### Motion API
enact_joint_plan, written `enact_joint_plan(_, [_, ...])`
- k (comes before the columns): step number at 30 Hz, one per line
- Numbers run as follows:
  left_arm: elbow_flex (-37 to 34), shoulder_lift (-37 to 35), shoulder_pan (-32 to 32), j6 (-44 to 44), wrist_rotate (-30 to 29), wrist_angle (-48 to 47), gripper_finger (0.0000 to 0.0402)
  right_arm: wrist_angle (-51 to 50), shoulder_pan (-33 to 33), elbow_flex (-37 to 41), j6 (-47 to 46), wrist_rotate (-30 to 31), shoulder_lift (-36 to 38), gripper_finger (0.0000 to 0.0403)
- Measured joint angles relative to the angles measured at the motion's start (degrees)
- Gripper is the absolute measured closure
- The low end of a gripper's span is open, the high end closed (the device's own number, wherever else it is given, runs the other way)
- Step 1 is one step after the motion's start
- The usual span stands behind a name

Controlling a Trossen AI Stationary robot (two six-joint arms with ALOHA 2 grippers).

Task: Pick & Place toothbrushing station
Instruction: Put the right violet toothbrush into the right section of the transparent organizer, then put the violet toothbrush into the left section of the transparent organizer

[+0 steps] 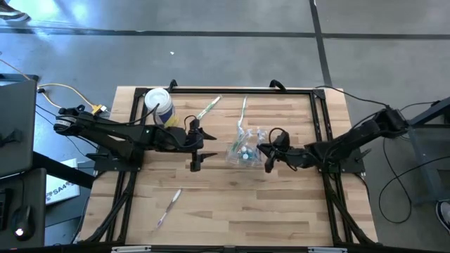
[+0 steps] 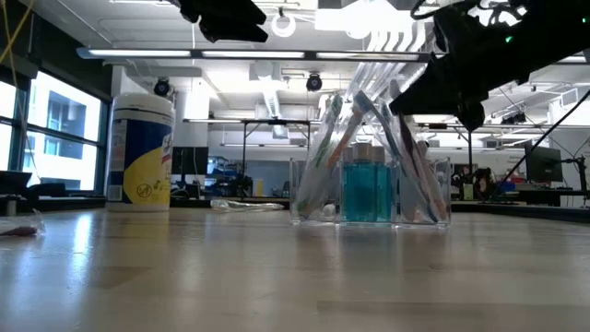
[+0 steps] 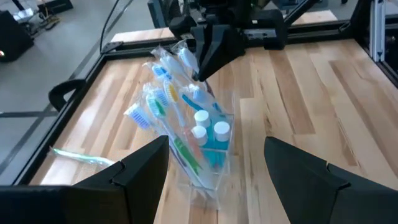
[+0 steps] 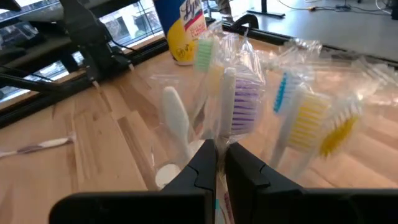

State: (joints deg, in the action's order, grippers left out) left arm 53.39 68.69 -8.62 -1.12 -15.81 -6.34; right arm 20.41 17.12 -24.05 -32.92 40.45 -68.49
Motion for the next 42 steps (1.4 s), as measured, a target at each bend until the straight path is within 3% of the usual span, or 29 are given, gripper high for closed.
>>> enact_joint_plan(7, [0.00, 0.00, 0.00, 2.33, 0.00, -3.18, 0.0139, 2.03, 0.00, -0.02, -1.80, 0.26, -3.16, 0.0380])
enact_joint_plan(24, [0.00, -0.61, -0.02, 7.39, 0.36, -8.84, 0.0139, 2.64, 0.14, 0.00, 0.14, -3.32, -0.57, 0.0227])
enact_joint_plan(29, [0.27, -3.04, -0.02, 9.42, 2.47, -10.63, 0.0139, 2.80, 1.73, 0.00, 3.49, -1.28, 2.79, 0.0225])
enact_joint_plan(34, [3.02, -5.49, -0.70, 15.19, 9.18, -21.04, 0.0139, 2.71, 3.76, 0.00, 7.24, -1.14, 6.84, 0.0234])
enact_joint_plan(42, [3.89, -5.82, -11.56, 25.39, 10.39, -30.62, 0.0139, 5.68, 8.17, 0.02, 18.73, -1.07, 11.28, 0.0241])
